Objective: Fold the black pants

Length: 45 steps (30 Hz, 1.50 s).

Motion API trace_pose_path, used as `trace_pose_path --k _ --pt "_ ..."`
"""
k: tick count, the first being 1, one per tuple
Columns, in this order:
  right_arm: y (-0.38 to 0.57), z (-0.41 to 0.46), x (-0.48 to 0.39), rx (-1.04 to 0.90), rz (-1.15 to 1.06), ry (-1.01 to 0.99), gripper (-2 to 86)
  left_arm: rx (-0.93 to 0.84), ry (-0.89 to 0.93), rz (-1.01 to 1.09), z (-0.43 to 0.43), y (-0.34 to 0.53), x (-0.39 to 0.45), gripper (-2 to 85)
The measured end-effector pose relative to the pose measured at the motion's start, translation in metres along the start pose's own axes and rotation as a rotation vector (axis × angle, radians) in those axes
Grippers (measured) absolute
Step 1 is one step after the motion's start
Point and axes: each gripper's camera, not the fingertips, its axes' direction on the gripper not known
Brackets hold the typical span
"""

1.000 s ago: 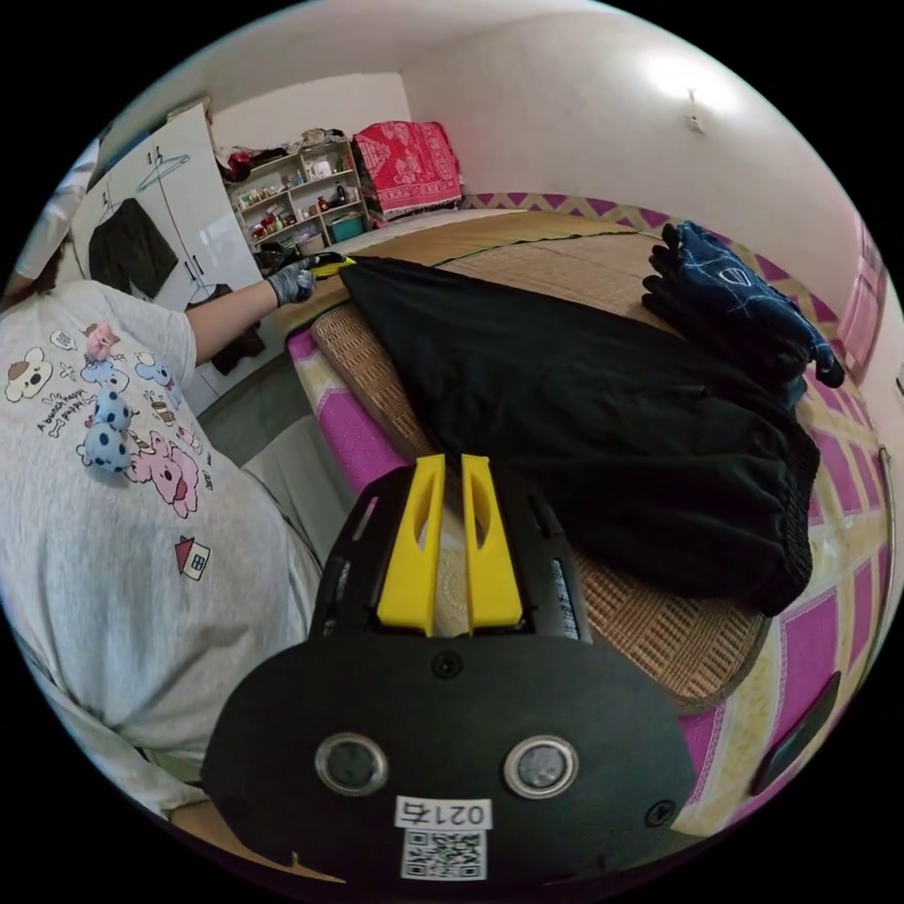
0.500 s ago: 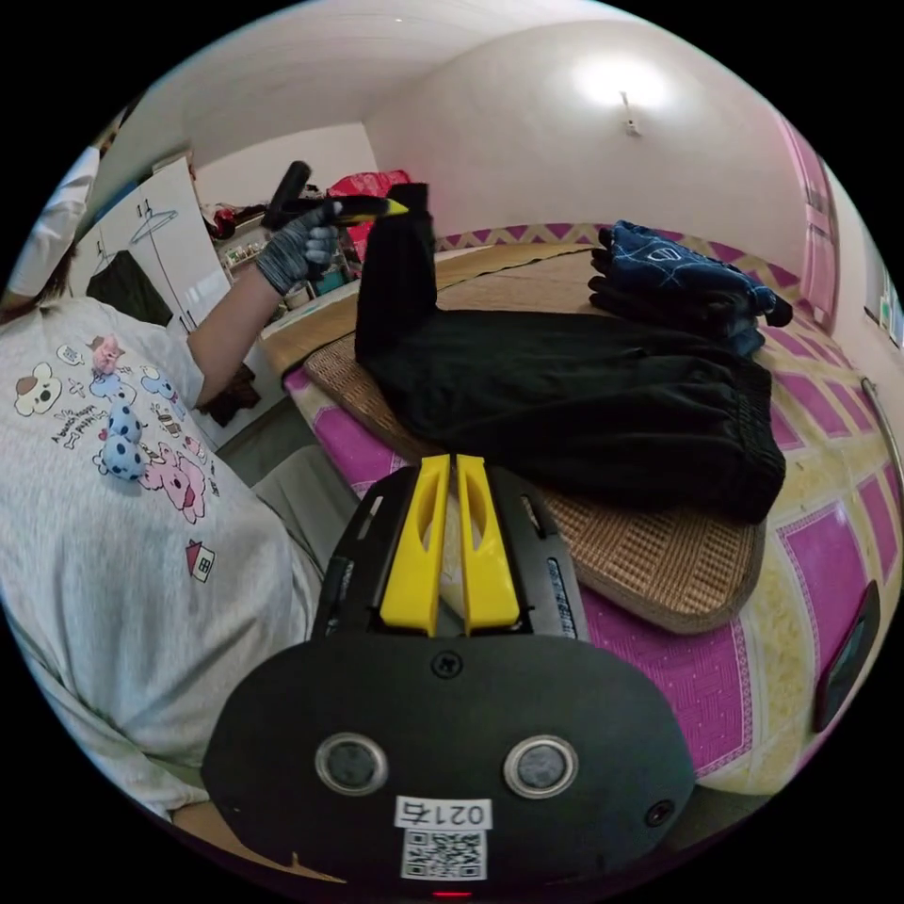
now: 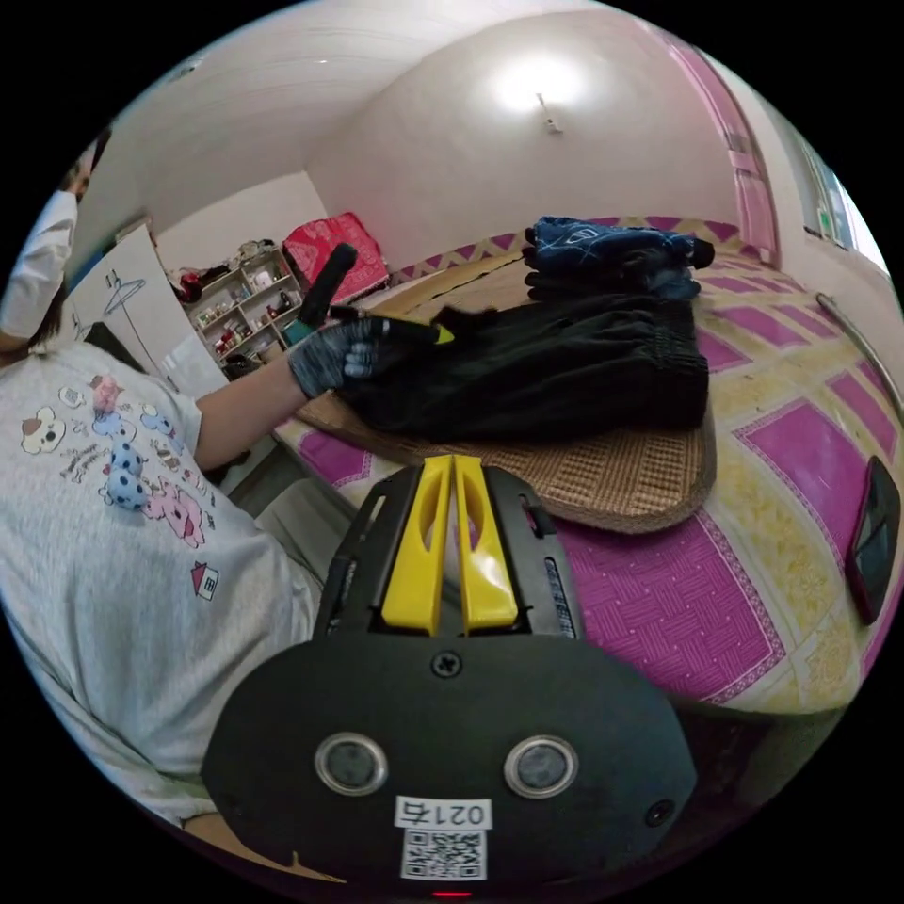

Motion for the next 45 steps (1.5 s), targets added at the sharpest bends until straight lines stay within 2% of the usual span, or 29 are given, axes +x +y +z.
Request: trace_pose_path --k 2,4,7,9,12,16,19,27,30,33,36,40,45 --pt "-0.008 -0.011 0.024 0.045 0.118 0.019 5.1 0.088 0.034 -0.026 0.002 0.016 -0.002 2.6" --pt "-0.009 -0.023 0.049 0.097 0.25 0.038 7.4 0.138 0.174 -0.027 -0.011 0.026 -0.009 3.1" --pt "-0.004 -0.044 0.098 0.229 0.47 -0.044 9.0 0.265 0.353 -0.009 -0.037 0.04 -0.031 1.6" --pt "-0.002 -0.05 0.125 0.288 0.579 -0.094 9.8 0.298 0.278 -0.074 -0.045 0.045 -0.053 1.6" --pt "-0.006 -0.048 0.163 0.325 0.728 -0.134 11.1 0.234 0.175 -0.208 -0.028 0.048 -0.096 3.9" --pt "-0.016 -0.025 0.188 0.281 0.889 -0.214 13.3 0.118 0.303 -0.327 0.025 0.063 -0.136 5.7" --pt "-0.023 -0.023 0.189 0.293 0.933 -0.194 13.7 0.152 0.327 -0.34 0.025 0.075 -0.144 4.3" --pt "-0.056 0.008 0.213 0.363 0.981 -0.203 13.6 0.1 0.287 -0.294 0.016 0.074 -0.155 0.5" --pt "-0.075 0.03 0.218 0.345 0.957 -0.244 12.2 0.094 0.281 -0.284 0.006 0.075 -0.162 -0.5" --pt "-0.093 0.04 0.21 0.323 0.92 -0.258 7.3 0.09 0.286 -0.283 -0.005 0.076 -0.172 -0.9" --pt "-0.138 0.024 0.166 0.311 0.736 -0.139 5.7 0.112 0.344 -0.298 -0.021 0.08 -0.189 -1.0" --pt "-0.228 0.025 0.059 0.26 0.402 -0.046 5.2 0.413 0.491 -0.311 -0.088 0.116 -0.217 -1.0" --pt "-0.316 0.104 -0.083 0.105 0.051 0.035 5.3 0.478 0.53 -0.356 -0.158 0.173 -0.241 -1.0"
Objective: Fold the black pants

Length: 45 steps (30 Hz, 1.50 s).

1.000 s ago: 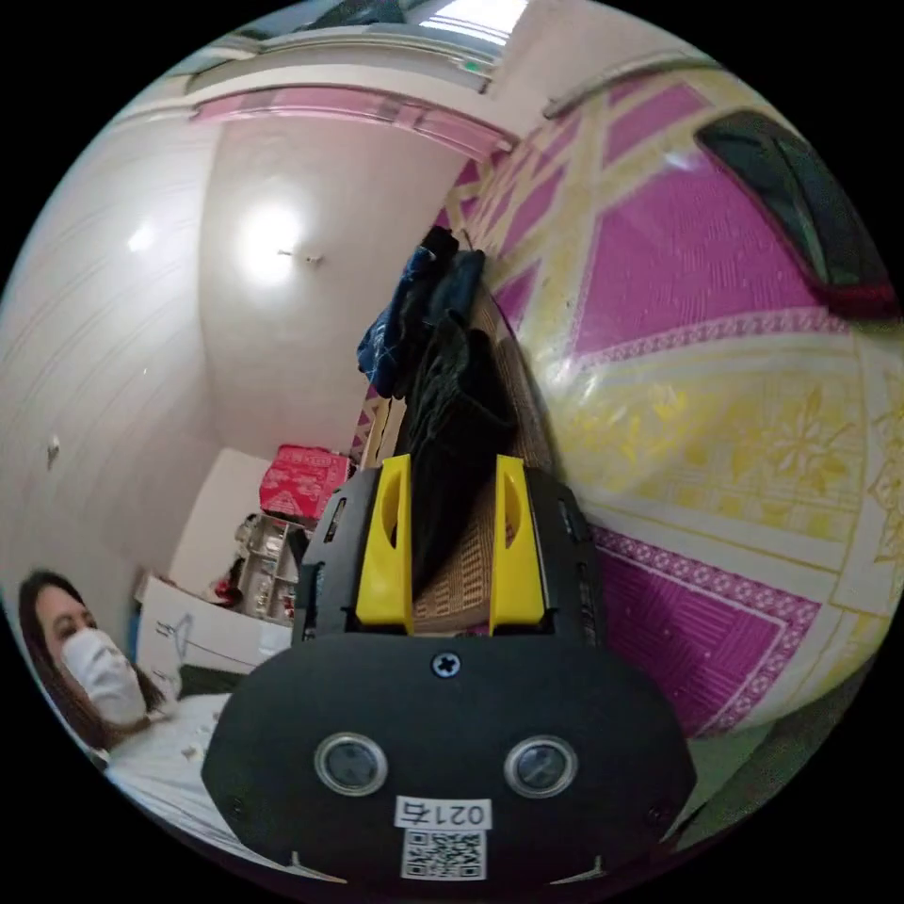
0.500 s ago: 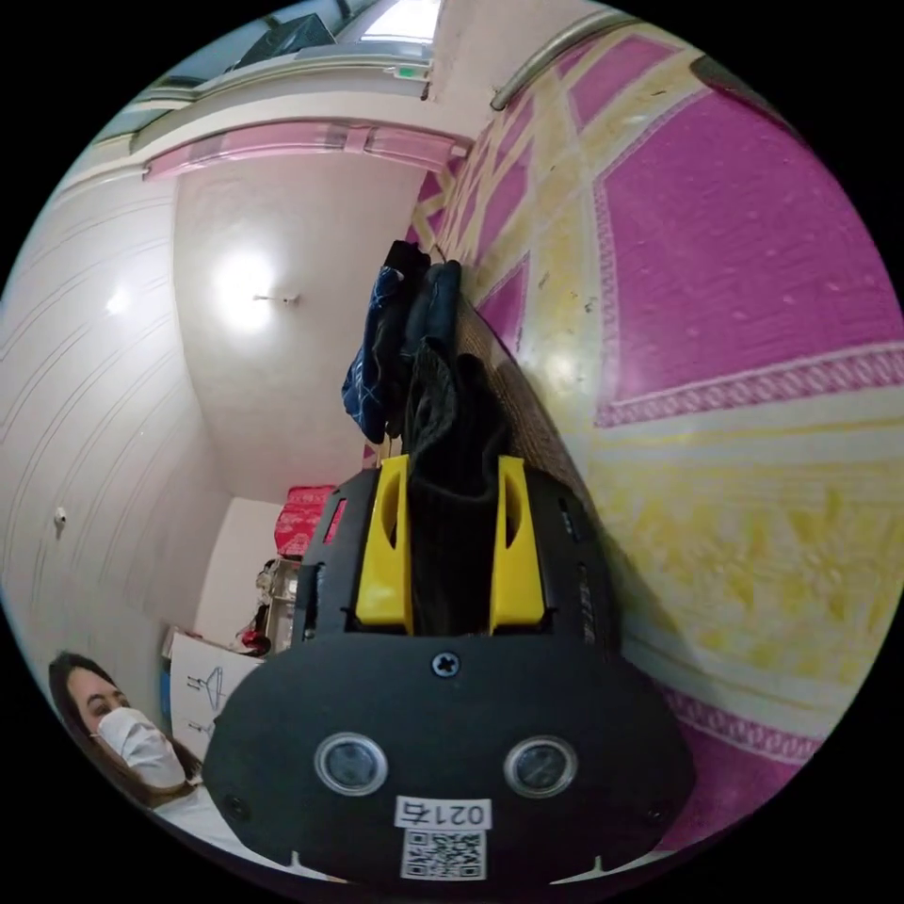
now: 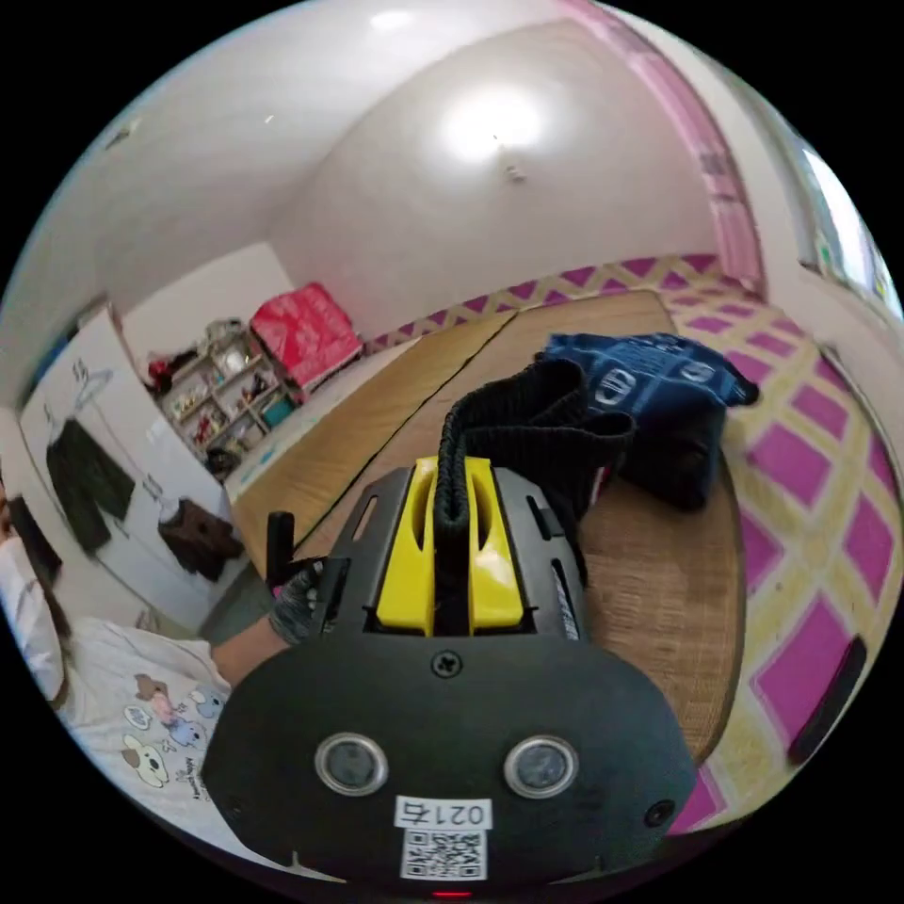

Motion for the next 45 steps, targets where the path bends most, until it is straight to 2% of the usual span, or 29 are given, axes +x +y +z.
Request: trace_pose_path --k 6,8,9,14,20,22,25,27,29,31,32,34,36,38,42,45 --pt "-0.003 0.189 -0.13 -0.24 -0.216 -0.027 5.3 -0.015 -0.087 -0.014 -0.09 0.021 -0.006 -0.9" --pt "0.027 0.28 -0.156 -0.419 -0.287 0.047 5.3 -0.013 -0.106 -0.043 -0.11 0.025 -0.013 -0.9" --pt "0.035 0.299 -0.157 -0.472 -0.285 0.066 5.2 -0.014 -0.101 -0.066 -0.123 0.028 -0.019 -0.9" --pt "0.029 0.292 -0.176 -0.323 -0.257 0.06 5.2 0.017 -0.143 -0.109 -0.175 0.032 -0.026 -0.9" --pt "0.052 0.367 -0.206 -0.477 -0.334 0.072 7.4 0.132 -0.127 -0.108 -0.206 0.004 -0.02 -0.9" --pt "0.046 0.356 -0.207 -0.473 -0.337 0.007 9.3 0.149 -0.106 -0.088 -0.21 -0.014 -0.013 -0.9" --pt "0.032 0.317 -0.185 -0.508 -0.3 -0.281 10.6 0.123 -0.11 -0.028 -0.213 -0.041 0.001 -0.9" --pt "0.03 0.29 -0.161 -0.471 -0.271 -0.247 10.4 0.088 -0.125 0.019 -0.21 -0.061 0.01 -0.8" --pt "0.037 0.262 -0.128 -0.41 -0.262 -0.058 8.7 0.046 -0.135 0.064 -0.202 -0.084 0.017 -0.5" --pt "0.05 0.258 -0.11 -0.451 -0.268 0.015 8.0 -0.022 -0.198 0.111 -0.183 -0.113 0.021 0.6" --pt "0.06 0.259 -0.101 -0.495 -0.265 0.018 7.8 -0.045 -0.223 0.113 -0.177 -0.119 0.019 0.9" --pt "0.079 0.264 -0.088 -0.561 -0.249 0.009 7.3 -0.228 -0.352 0.047 -0.146 -0.13 -0.004 1.2" --pt "0.098 0.265 -0.074 -0.562 -0.235 0.005 6.2 -0.304 -0.43 0.024 -0.134 -0.122 -0.021 -0.3" --pt "0.109 0.253 -0.054 -0.485 -0.173 -0.055 4.4 -0.23 -0.371 -0.012 -0.148 -0.117 -0.03 -0.7" --pt "0.1 0.243 -0.032 -0.52 -0.155 -0.145 3.9 -0.166 -0.308 -0.065 -0.165 -0.124 -0.036 -0.8" --pt "0.072 0.214 0.007 -0.354 -0.042 -0.253 7.9 0.031 -0.262 -0.005 -0.198 -0.129 -0.028 -0.4"
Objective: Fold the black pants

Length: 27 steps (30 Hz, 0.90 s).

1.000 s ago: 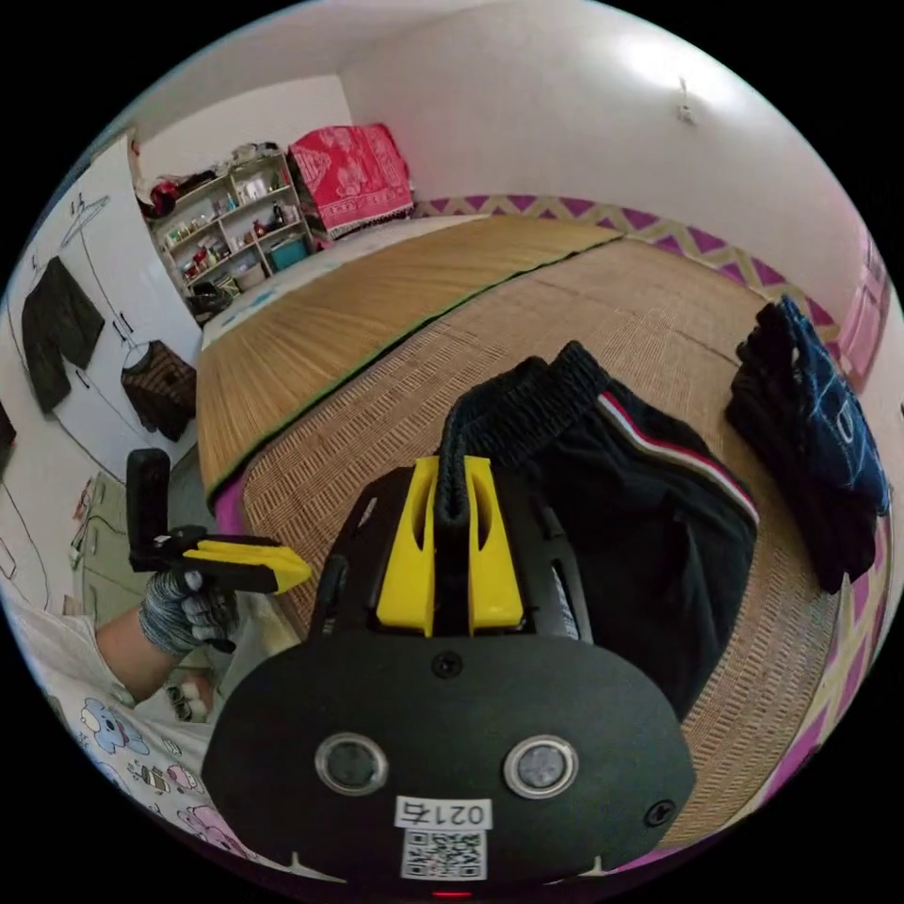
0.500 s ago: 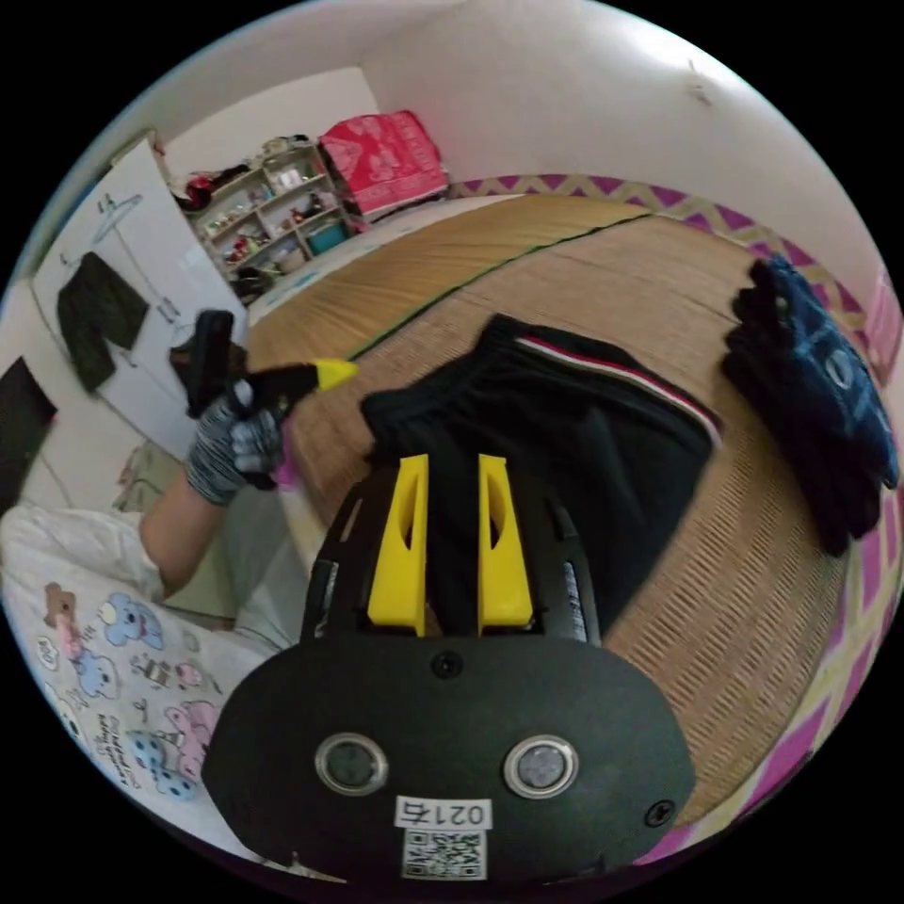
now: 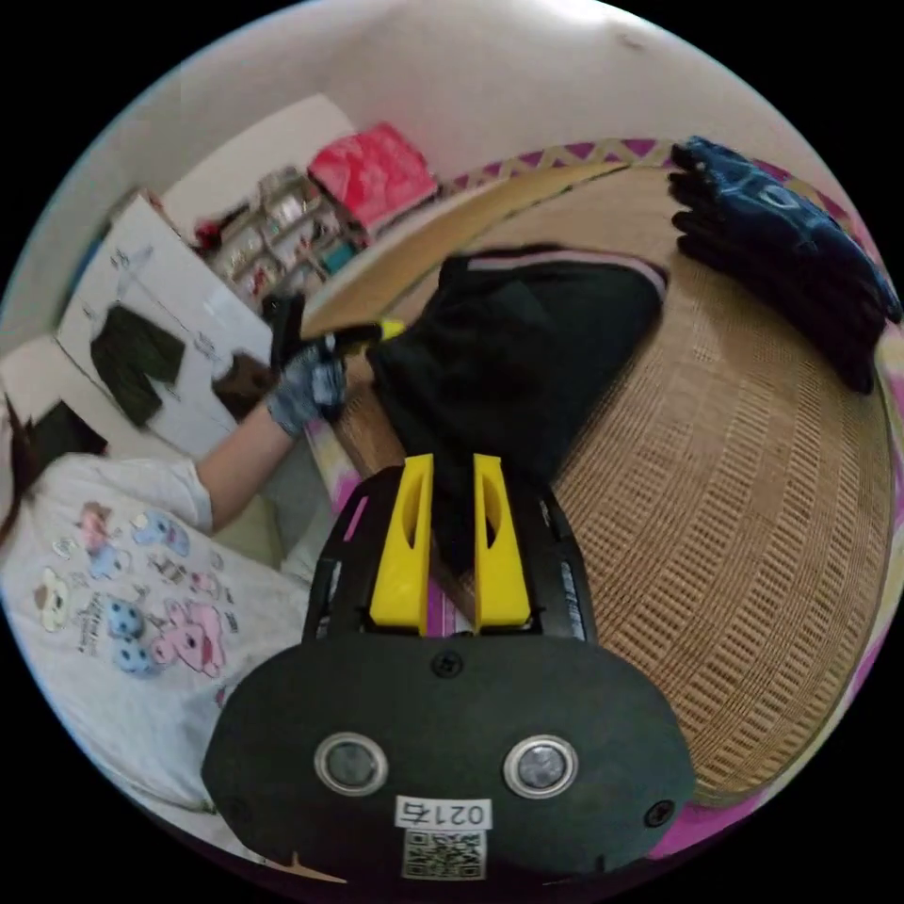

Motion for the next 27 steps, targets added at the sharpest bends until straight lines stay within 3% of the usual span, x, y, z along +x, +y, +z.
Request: trace_pose_path --k 2,3,7,12,17,27 --pt "-0.016 -0.028 0.039 0.131 0.107 -0.019 10.7 0.038 -0.004 -0.072 -0.01 -0.009 -0.012 0.6" --pt "-0.021 -0.032 0.05 0.148 0.131 -0.022 11.3 -0.002 0.004 -0.111 -0.005 -0.018 -0.02 5.3" --pt "-0.055 -0.016 0.14 0.121 0.335 -0.2 13.6 -0.169 0.084 -0.175 0.024 -0.046 -0.041 13.4" --pt "-0.076 0.015 0.189 0.055 0.412 -0.365 13.3 -0.292 0.189 -0.172 0.034 -0.075 -0.043 15.7" --pt "-0.098 0.047 0.205 0.012 0.477 -0.533 11.0 -0.382 0.08 -0.156 0.048 -0.097 -0.034 11.0" --pt "-0.184 0.007 0.13 -0.053 0.186 -0.258 7.7 -0.148 0.162 -0.129 -0.031 -0.128 -0.017 4.6"
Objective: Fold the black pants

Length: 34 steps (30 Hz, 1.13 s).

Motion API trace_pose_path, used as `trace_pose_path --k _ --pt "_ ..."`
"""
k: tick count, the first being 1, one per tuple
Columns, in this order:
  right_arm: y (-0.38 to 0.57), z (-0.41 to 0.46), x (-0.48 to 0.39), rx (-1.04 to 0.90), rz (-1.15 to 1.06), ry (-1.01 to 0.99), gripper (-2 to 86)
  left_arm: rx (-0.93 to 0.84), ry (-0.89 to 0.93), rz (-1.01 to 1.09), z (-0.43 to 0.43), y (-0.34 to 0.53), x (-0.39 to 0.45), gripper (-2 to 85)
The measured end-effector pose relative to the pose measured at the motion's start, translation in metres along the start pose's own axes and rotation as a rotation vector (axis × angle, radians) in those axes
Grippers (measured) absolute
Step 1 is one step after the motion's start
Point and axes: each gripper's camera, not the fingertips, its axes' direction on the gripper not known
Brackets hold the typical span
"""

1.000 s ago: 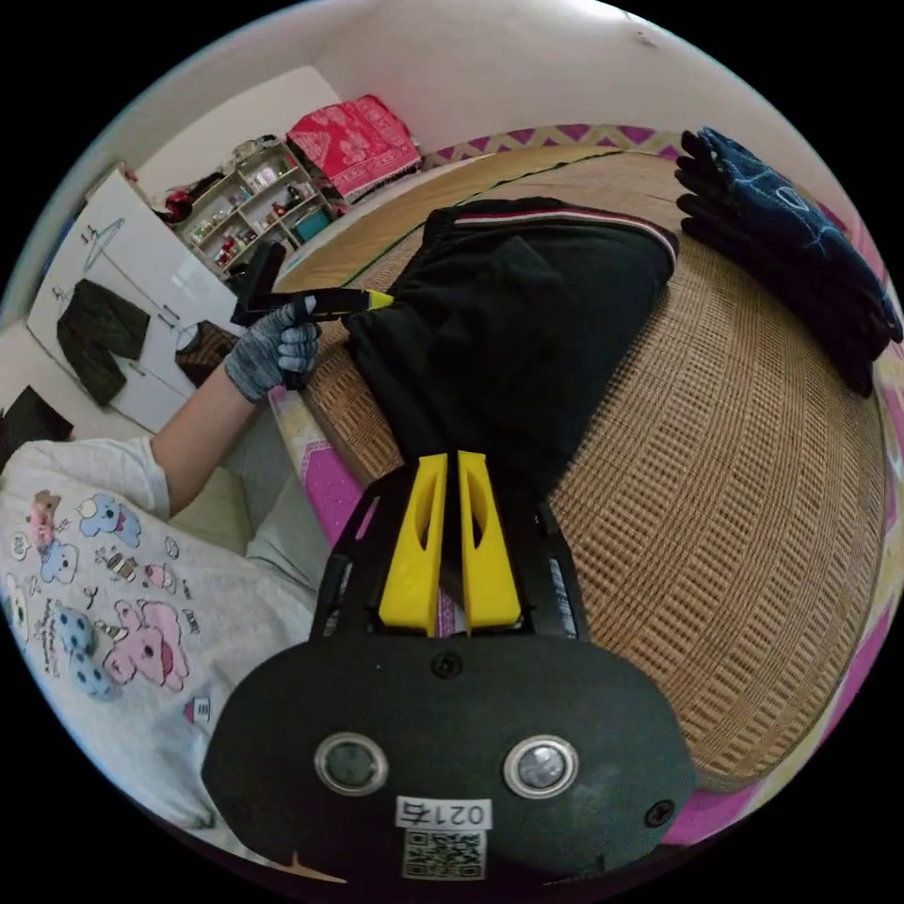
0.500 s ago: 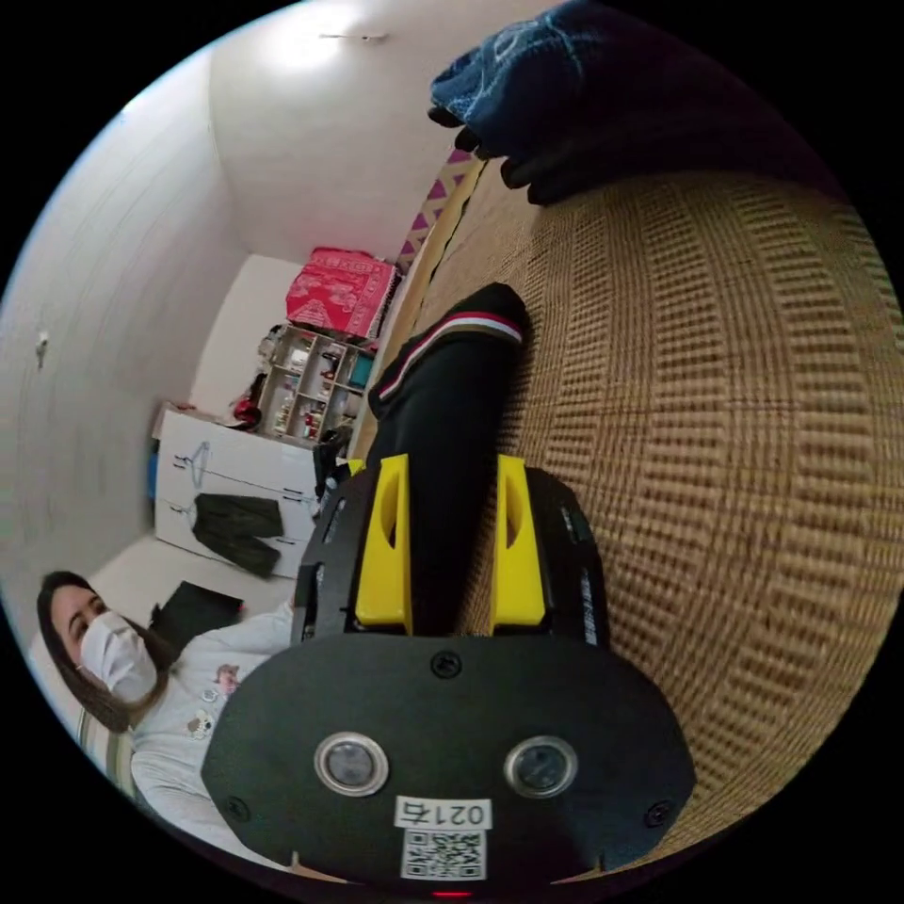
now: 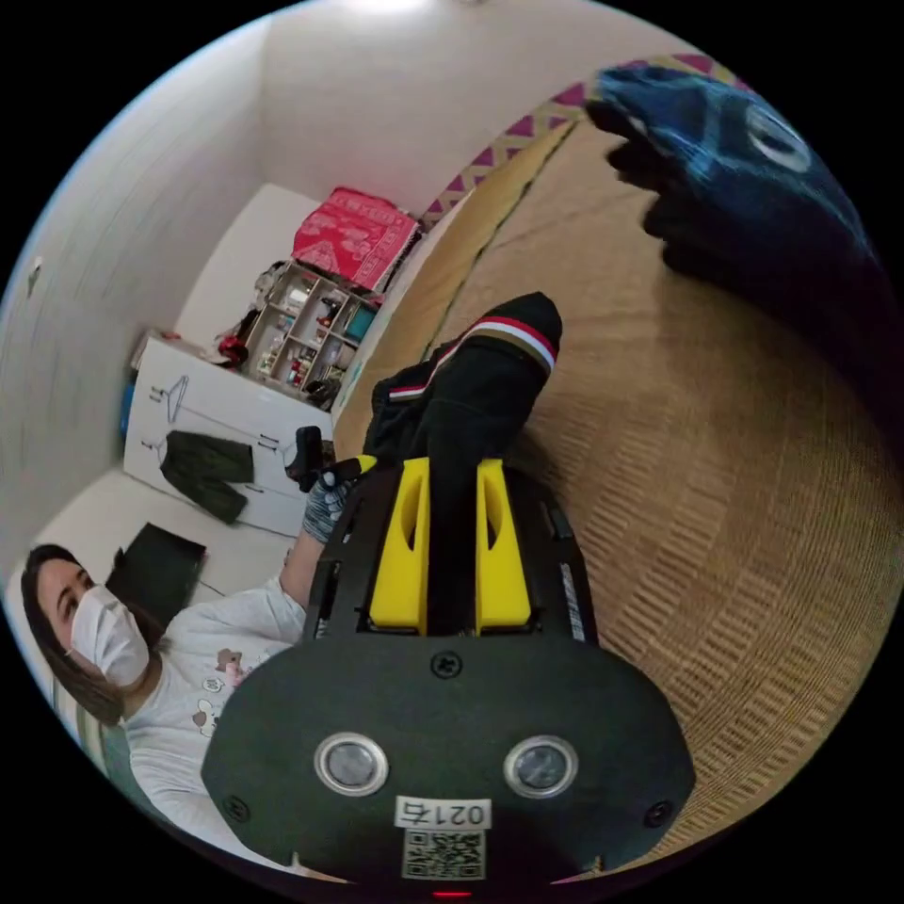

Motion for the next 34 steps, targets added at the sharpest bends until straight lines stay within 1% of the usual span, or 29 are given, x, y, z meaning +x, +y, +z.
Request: trace_pose_path --k 3,7,9,11,12,13,14,15,16,17,18,19,20,21,22,23,25,27,30,32,33,34 --pt "-0.059 0.032 -0.042 -0.044 -0.088 -0.011 7.8 0.115 -0.034 0.026 -0.067 -0.017 0.0 4.5" --pt "-0.167 0.118 -0.093 -0.113 -0.152 -0.096 7.7 0.282 -0.183 0.019 -0.165 -0.053 -0.014 4.6" --pt "-0.213 0.158 -0.119 -0.126 -0.19 -0.089 7.7 0.366 -0.221 -0.006 -0.201 -0.069 -0.026 4.7" --pt "-0.263 0.206 -0.158 -0.11 -0.24 -0.028 7.9 0.442 -0.26 -0.046 -0.229 -0.087 -0.04 4.9" --pt "-0.273 0.216 -0.166 -0.098 -0.246 -0.003 8.0 0.496 -0.284 -0.086 -0.243 -0.098 -0.053 5.3" --pt "-0.289 0.233 -0.18 -0.068 -0.245 0.057 8.0 0.535 -0.34 -0.115 -0.251 -0.109 -0.067 5.7" --pt "-0.296 0.248 -0.189 -0.038 -0.241 0.132 8.1 0.539 -0.376 -0.134 -0.252 -0.113 -0.075 6.0" --pt "-0.297 0.254 -0.192 -0.03 -0.241 0.163 8.1 0.529 -0.441 -0.216 -0.253 -0.117 -0.098 6.3" --pt "-0.296 0.265 -0.194 -0.039 -0.245 0.188 8.5 0.504 -0.49 -0.3 -0.252 -0.113 -0.122 6.5" --pt "-0.289 0.274 -0.194 -0.07 -0.26 0.195 9.3 0.494 -0.523 -0.329 -0.251 -0.108 -0.13 6.3" --pt "-0.284 0.277 -0.192 -0.087 -0.272 0.194 9.6 0.522 -0.605 -0.352 -0.25 -0.093 -0.136 5.9" --pt "-0.269 0.281 -0.189 -0.133 -0.302 0.191 10.0 0.572 -0.681 -0.326 -0.247 -0.075 -0.13 4.6" --pt "-0.249 0.279 -0.186 -0.169 -0.342 0.208 10.3 0.591 -0.707 -0.299 -0.243 -0.067 -0.124 4.0" --pt "-0.238 0.276 -0.184 -0.18 -0.362 0.218 10.5 0.594 -0.733 -0.216 -0.23 -0.056 -0.109 2.3" --pt "-0.213 0.268 -0.181 -0.197 -0.402 0.243 10.6 0.56 -0.734 -0.13 -0.209 -0.048 -0.092 1.5" --pt "-0.186 0.258 -0.179 -0.213 -0.443 0.268 10.7 0.534 -0.727 -0.094 -0.198 -0.045 -0.084 1.5" --pt "-0.146 0.237 -0.176 -0.203 -0.482 0.313 10.9 0.433 -0.688 0.029 -0.146 -0.036 -0.049 3.4" --pt "-0.11 0.213 -0.173 -0.173 -0.495 0.366 11.1 0.338 -0.682 0.106 -0.103 -0.03 -0.024 4.6" --pt "-0.054 0.165 -0.169 -0.044 -0.503 0.523 11.1 0.239 -0.682 0.157 -0.04 -0.014 0.008 4.0" --pt "-0.015 0.127 -0.166 0.1 -0.506 0.74 11.2 0.215 -0.682 0.179 -0.007 -0.001 0.026 1.8" --pt "-0.006 0.118 -0.164 0.141 -0.506 0.795 11.2 0.205 -0.682 0.199 0.013 0.007 0.039 0.5" --pt "0.008 0.099 -0.161 0.22 -0.503 0.893 11.4 0.199 -0.675 0.228 0.031 0.016 0.051 -0.3"
